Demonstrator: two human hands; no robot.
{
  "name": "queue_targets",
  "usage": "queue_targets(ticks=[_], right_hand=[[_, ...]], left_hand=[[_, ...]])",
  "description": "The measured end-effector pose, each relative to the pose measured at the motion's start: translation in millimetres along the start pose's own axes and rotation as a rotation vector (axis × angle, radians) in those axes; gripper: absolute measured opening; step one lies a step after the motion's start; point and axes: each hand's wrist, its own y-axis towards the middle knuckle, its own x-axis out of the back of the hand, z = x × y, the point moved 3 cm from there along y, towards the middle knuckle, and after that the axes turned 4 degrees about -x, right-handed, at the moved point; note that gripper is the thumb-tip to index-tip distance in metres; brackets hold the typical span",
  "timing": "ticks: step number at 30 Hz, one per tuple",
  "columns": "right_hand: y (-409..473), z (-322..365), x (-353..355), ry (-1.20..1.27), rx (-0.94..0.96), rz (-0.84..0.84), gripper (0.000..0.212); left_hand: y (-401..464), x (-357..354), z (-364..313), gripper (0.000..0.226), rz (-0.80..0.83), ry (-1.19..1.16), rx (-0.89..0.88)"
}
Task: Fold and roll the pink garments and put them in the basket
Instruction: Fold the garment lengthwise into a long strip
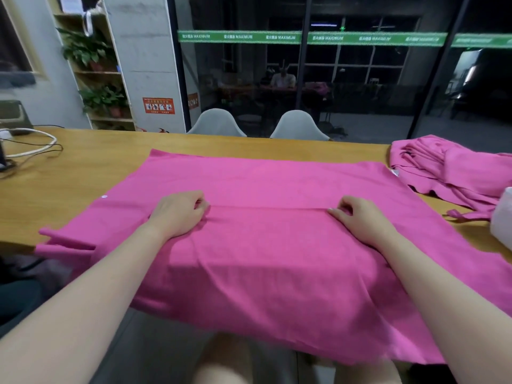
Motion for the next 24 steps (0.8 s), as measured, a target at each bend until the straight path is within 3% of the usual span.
queue_targets(ticks=[11,17,24], right_hand=[[-56.7,11.2,19.0,-0.012,0.041,-0.012,0.03],[-25.4,32.0,50.1,-0.025,0.137,-0.164,0.028],[39.0,24.4,24.7,-0.097,0.067,-0.061,0.029]], left_hand=[[-53.7,17.3,-15.8,0.028,0.0,-0.011,-0.04],[-18.1,55.4,-14.8,0.027,-0.187,0.015,-0.082],[42.6,34.4,-1.1,0.026,-0.042,0.09,-0.061]])
